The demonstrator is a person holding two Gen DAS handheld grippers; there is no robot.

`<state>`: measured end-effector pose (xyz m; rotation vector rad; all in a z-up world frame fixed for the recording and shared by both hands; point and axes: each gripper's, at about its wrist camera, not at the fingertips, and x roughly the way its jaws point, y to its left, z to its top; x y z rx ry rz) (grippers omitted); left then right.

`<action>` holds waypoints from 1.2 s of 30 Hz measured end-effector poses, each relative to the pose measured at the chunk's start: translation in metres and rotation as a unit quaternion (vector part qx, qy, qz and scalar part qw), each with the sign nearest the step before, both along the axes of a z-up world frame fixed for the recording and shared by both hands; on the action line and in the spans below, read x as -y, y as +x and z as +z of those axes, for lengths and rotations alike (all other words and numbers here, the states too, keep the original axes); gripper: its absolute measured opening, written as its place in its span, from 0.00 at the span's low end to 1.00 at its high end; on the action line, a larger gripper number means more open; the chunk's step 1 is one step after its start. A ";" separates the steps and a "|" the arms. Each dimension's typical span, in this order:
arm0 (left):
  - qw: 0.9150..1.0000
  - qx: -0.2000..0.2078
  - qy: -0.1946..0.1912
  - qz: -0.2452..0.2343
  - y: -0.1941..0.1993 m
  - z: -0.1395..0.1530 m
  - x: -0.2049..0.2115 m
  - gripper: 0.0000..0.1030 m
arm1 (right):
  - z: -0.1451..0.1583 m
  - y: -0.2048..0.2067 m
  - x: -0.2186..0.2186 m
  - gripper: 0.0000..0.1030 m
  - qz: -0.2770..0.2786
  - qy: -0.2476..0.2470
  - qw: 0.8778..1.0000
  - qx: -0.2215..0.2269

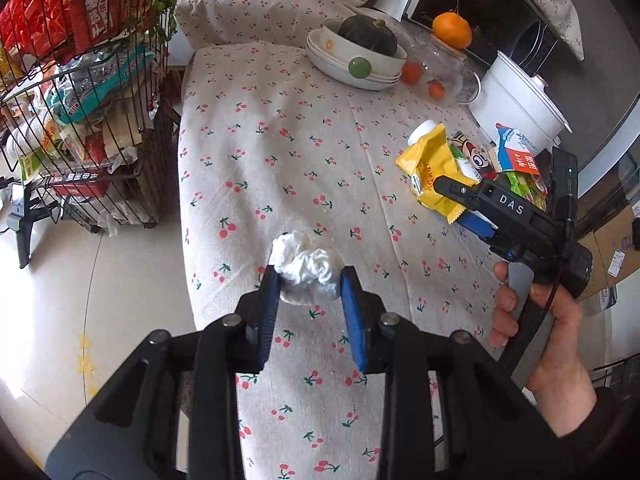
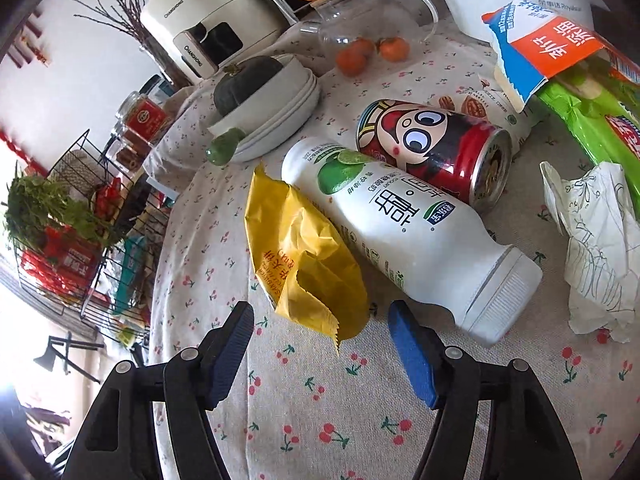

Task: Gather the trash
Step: 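Grasp the crumpled white tissue with the left tool while the right grasps the yellow wrapper, then carry tissue and wrapper to the basin and open the left tool over it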

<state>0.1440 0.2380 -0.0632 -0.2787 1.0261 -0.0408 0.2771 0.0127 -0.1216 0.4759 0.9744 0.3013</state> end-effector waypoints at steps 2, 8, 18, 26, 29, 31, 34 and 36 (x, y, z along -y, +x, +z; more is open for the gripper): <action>1.000 -0.003 0.002 -0.004 0.000 -0.002 0.004 0.32 | 0.000 0.005 0.002 0.60 -0.013 0.008 1.000 -0.006; 1.000 0.000 0.009 -0.013 -0.006 0.001 0.009 0.32 | 0.000 0.006 0.010 0.22 -0.005 0.019 0.999 -0.039; 1.000 0.022 0.011 -0.019 -0.010 0.021 0.033 0.32 | 0.076 -0.058 0.068 0.21 0.065 -0.033 0.997 0.008; 0.997 0.055 0.016 -0.058 -0.021 0.046 0.087 0.32 | 0.134 -0.133 0.153 0.21 0.078 -0.115 0.989 0.047; 0.994 0.067 0.028 -0.079 -0.030 0.055 0.117 0.32 | 0.142 -0.157 0.186 0.21 0.063 -0.123 0.990 0.042; 0.992 0.080 0.032 -0.095 -0.036 0.062 0.137 0.32 | 0.144 -0.171 0.210 0.21 0.048 -0.108 0.993 0.031; 0.988 0.096 0.027 -0.117 -0.047 0.070 0.167 0.32 | 0.144 -0.189 0.239 0.21 0.024 -0.112 0.993 0.020; 0.986 0.103 0.021 -0.132 -0.053 0.072 0.186 0.32 | 0.143 -0.202 0.256 0.21 0.011 -0.122 0.992 0.022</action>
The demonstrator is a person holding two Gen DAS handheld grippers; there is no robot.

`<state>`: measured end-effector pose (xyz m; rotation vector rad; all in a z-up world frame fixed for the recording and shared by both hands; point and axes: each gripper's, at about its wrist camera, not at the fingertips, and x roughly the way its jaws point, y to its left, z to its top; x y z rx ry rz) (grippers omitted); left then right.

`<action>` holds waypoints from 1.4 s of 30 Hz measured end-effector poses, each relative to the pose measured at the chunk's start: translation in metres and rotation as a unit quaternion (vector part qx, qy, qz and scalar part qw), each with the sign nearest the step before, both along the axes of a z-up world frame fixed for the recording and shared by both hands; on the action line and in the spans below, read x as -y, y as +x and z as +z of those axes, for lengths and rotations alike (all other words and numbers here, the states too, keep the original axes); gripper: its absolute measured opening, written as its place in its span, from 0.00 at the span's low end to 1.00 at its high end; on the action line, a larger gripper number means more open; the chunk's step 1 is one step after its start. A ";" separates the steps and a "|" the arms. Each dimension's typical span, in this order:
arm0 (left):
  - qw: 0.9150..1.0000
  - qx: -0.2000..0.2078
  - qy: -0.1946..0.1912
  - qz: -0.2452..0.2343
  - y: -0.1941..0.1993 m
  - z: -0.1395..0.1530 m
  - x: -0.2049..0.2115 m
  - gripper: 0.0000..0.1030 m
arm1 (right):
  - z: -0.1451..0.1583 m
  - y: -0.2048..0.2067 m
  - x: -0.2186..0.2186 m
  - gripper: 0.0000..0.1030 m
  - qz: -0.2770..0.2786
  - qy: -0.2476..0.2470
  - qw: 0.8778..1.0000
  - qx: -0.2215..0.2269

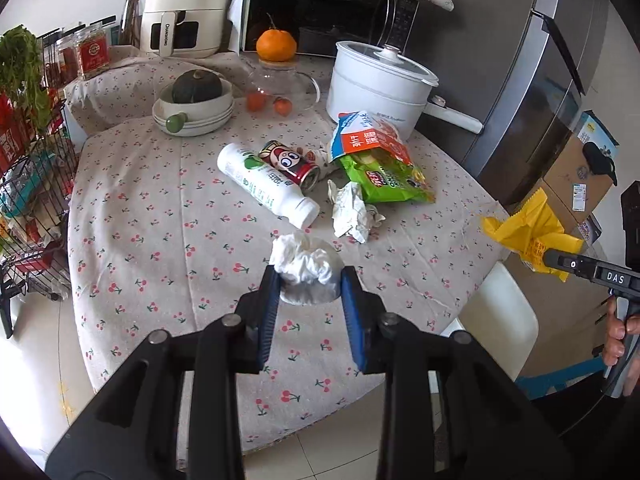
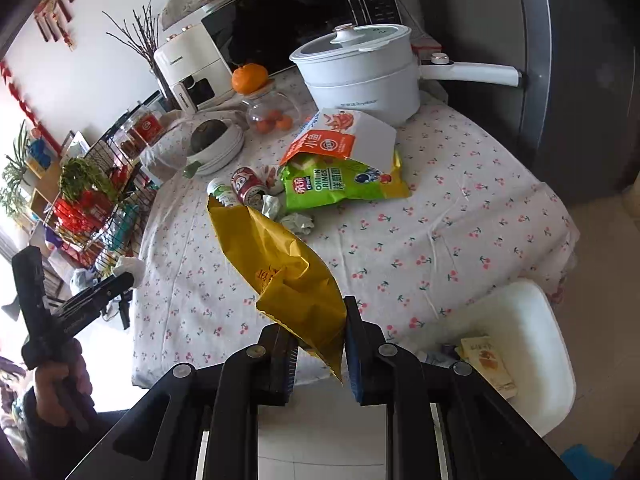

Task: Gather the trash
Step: 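Carry tissue and wrapper to the basin and open the left tool over it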

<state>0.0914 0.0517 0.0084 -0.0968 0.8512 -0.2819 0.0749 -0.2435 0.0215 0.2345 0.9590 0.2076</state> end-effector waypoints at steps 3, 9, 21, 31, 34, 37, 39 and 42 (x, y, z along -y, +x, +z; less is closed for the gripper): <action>0.999 0.006 -0.013 -0.031 -0.006 -0.002 0.030 0.32 | -0.003 -0.016 0.031 0.21 -0.036 0.010 0.999 -0.005; 0.995 -0.009 -0.019 -0.101 -0.011 -0.011 0.091 0.32 | 0.010 -0.038 0.080 0.21 -0.074 0.022 0.997 0.015; 0.972 -0.038 -0.003 -0.231 -0.020 -0.049 0.227 0.32 | -0.049 -0.064 0.163 0.21 -0.165 0.007 0.983 -0.077; 0.957 -0.060 0.011 -0.283 -0.021 -0.094 0.287 0.36 | -0.063 -0.079 0.194 0.22 -0.200 0.012 0.975 -0.098; 0.956 -0.058 0.022 -0.288 -0.022 -0.098 0.291 0.53 | -0.065 -0.080 0.197 0.22 -0.204 0.012 0.974 -0.101; 0.958 -0.056 0.030 -0.279 -0.022 -0.096 0.288 0.78 | -0.066 -0.081 0.199 0.22 -0.206 0.011 0.973 -0.104; 0.960 -0.056 0.034 -0.273 -0.022 -0.093 0.286 0.82 | -0.067 -0.081 0.199 0.23 -0.207 0.011 0.973 -0.106; 0.964 -0.059 0.042 -0.258 -0.020 -0.089 0.279 0.88 | -0.068 -0.081 0.199 0.24 -0.209 0.010 0.972 -0.107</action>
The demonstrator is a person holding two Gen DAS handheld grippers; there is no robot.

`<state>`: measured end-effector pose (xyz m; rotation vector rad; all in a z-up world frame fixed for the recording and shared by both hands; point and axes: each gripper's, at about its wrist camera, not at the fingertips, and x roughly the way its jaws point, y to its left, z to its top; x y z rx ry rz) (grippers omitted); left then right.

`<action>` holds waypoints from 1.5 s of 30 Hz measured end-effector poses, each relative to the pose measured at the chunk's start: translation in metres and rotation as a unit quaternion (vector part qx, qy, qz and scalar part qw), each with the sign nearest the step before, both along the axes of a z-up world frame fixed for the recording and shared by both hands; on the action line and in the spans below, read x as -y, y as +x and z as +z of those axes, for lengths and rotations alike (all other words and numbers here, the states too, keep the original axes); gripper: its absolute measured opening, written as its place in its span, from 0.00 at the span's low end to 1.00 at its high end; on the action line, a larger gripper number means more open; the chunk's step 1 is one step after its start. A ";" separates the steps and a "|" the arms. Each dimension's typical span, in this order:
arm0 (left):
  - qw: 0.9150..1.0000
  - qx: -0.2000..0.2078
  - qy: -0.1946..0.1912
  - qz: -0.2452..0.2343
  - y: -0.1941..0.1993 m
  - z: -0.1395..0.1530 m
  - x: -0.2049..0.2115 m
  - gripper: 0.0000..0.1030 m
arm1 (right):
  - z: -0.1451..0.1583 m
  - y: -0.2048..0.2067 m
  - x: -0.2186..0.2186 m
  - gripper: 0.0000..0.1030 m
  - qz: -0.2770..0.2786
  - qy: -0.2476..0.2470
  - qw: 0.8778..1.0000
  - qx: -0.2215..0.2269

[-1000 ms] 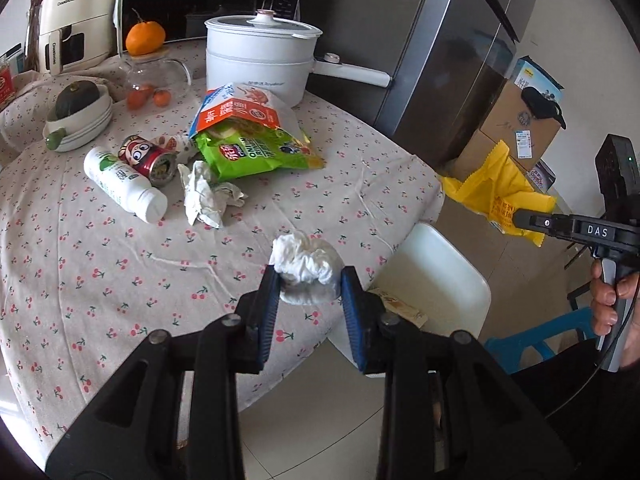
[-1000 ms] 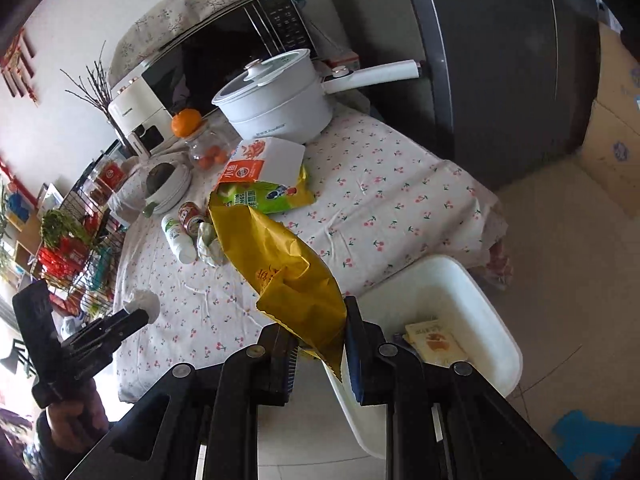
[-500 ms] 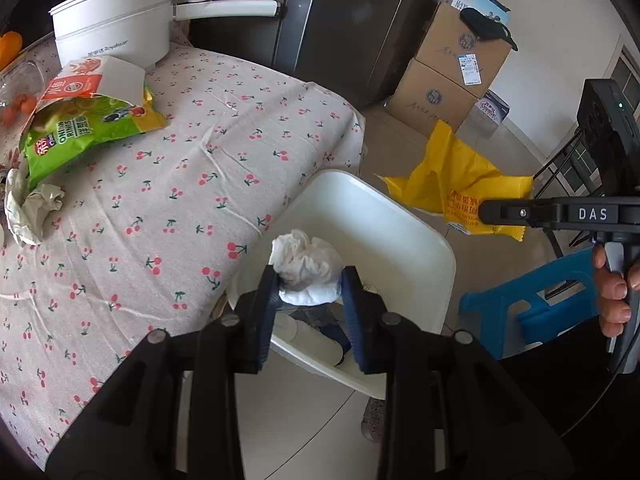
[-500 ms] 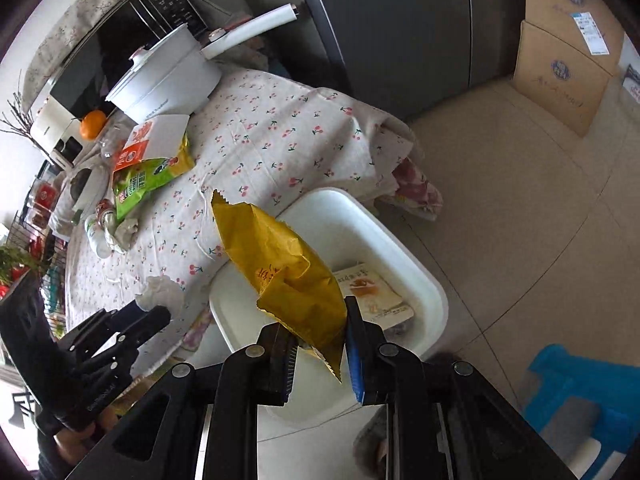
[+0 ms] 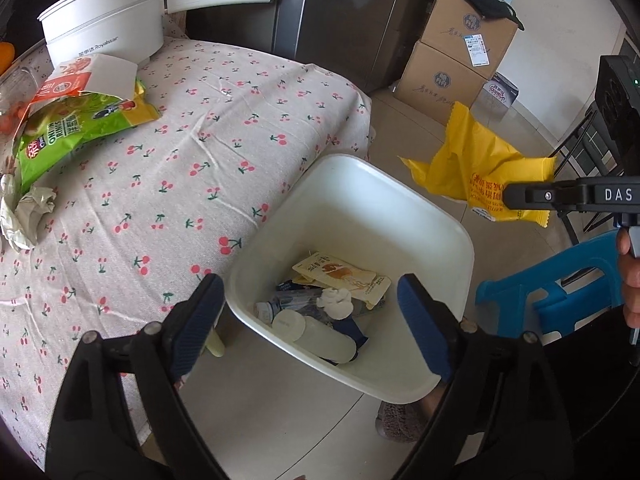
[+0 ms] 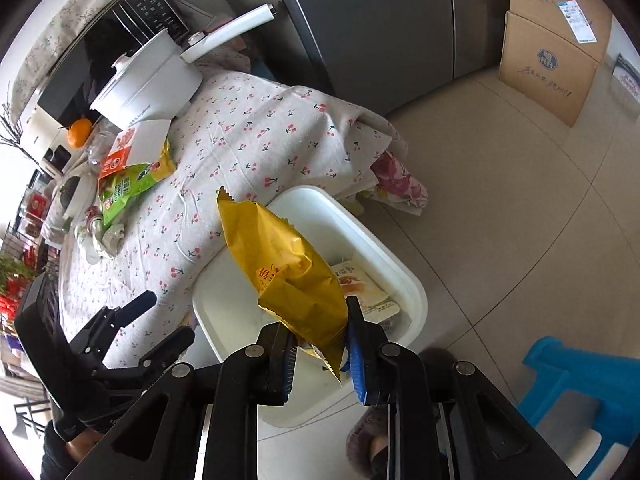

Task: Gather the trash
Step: 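Carry tissue and wrapper to the basin and open the left tool over it, then move both open tools back over the table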

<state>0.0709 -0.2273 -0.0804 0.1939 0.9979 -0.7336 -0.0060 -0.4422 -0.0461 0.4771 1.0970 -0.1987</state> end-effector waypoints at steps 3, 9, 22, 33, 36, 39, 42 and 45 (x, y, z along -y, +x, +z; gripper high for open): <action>1.000 -0.002 0.004 0.015 0.001 0.004 -0.011 0.95 | -0.001 0.000 -0.002 0.24 0.000 -0.001 1.000 -0.002; 0.999 0.008 0.007 0.052 0.002 0.013 -0.037 0.99 | -0.002 0.004 -0.008 0.25 0.006 -0.006 1.000 -0.006; 0.991 0.007 0.019 0.132 0.012 0.019 -0.096 0.99 | 0.005 0.016 -0.028 0.80 0.002 -0.021 1.000 -0.008; 0.981 -0.001 0.007 0.195 0.022 0.026 -0.156 0.99 | 0.010 0.039 -0.066 0.81 0.031 -0.040 0.999 -0.012; 0.975 0.012 0.003 0.224 0.026 0.030 -0.179 0.99 | 0.014 0.053 -0.091 0.82 0.060 -0.056 0.997 -0.008; 0.964 0.029 0.003 0.263 0.034 0.034 -0.204 0.99 | 0.015 0.068 -0.118 0.82 0.088 -0.063 0.994 -0.008; 0.955 0.024 0.005 0.296 0.048 0.034 -0.230 0.99 | 0.013 0.087 -0.149 0.82 0.117 -0.076 0.990 -0.012; 0.948 0.021 0.011 0.317 0.067 0.034 -0.251 0.99 | 0.011 0.108 -0.181 0.83 0.149 -0.088 0.985 -0.016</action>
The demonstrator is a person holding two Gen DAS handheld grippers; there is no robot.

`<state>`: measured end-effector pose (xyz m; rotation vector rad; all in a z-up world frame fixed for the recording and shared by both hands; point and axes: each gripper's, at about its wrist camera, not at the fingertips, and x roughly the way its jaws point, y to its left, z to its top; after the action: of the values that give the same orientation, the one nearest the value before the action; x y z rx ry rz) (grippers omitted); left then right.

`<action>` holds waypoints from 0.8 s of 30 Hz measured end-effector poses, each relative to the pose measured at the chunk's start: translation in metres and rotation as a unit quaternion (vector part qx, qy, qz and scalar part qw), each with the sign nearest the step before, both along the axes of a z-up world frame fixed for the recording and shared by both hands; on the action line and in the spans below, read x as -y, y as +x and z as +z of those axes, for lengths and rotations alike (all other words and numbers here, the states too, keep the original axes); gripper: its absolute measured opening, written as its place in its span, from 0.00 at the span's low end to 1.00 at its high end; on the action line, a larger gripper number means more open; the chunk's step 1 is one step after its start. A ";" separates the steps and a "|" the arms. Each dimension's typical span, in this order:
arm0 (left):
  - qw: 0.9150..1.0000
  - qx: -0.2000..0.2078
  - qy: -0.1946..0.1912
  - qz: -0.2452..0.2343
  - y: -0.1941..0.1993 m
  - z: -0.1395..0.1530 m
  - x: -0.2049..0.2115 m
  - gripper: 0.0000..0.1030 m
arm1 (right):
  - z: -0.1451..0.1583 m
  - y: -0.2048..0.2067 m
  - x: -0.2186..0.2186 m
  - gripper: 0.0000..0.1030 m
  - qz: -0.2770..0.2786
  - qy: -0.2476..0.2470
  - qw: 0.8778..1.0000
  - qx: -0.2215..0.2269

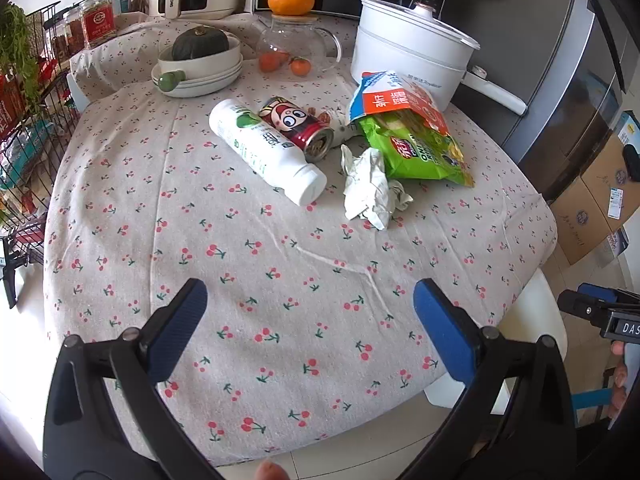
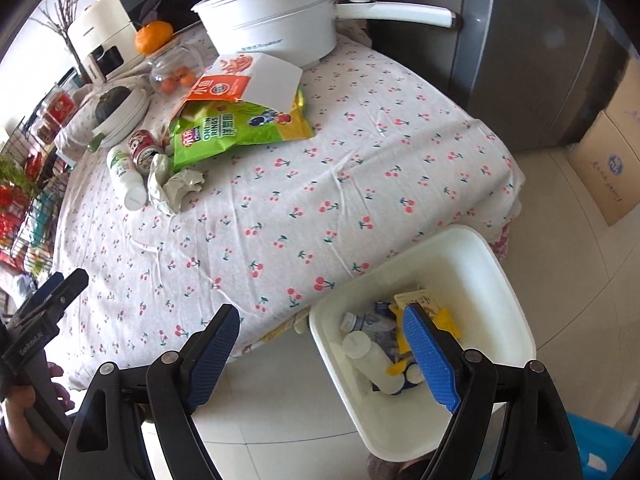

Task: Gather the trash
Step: 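Move both open tools back over the table, then grasp the white bottle with the left tool while the right grasps the crumpled tissue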

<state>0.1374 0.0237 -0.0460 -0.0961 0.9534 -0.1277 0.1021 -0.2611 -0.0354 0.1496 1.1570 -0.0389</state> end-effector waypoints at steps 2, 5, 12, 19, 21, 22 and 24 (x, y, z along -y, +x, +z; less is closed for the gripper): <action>1.000 0.000 0.006 0.014 0.015 0.001 -0.014 0.99 | -0.001 0.017 -0.020 0.83 0.018 -0.009 1.000 -0.003; 0.999 -0.013 0.011 0.042 0.040 0.001 -0.032 0.99 | -0.002 0.042 -0.045 0.83 0.028 -0.020 0.999 0.004; 0.995 -0.048 -0.034 0.084 0.092 -0.017 -0.052 0.99 | -0.017 0.091 -0.075 0.83 0.033 -0.020 0.999 0.012; 0.991 -0.041 -0.061 0.111 0.132 -0.026 -0.035 0.99 | -0.033 0.118 -0.080 0.83 0.029 -0.026 0.999 -0.004; 0.989 -0.039 -0.068 0.128 0.139 -0.034 -0.034 0.96 | -0.038 0.123 -0.078 0.83 0.027 -0.032 0.999 -0.009; 0.987 -0.042 -0.075 0.134 0.141 -0.039 -0.034 0.91 | -0.040 0.125 -0.077 0.83 0.026 -0.032 0.999 -0.012; 0.984 -0.052 -0.093 0.143 0.147 -0.049 -0.034 0.85 | -0.043 0.128 -0.075 0.83 0.024 -0.028 0.999 -0.017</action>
<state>0.2847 0.0582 -0.0952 -0.4134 1.0211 0.0544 0.2305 -0.1860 -0.0785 0.0720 1.1926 -0.0320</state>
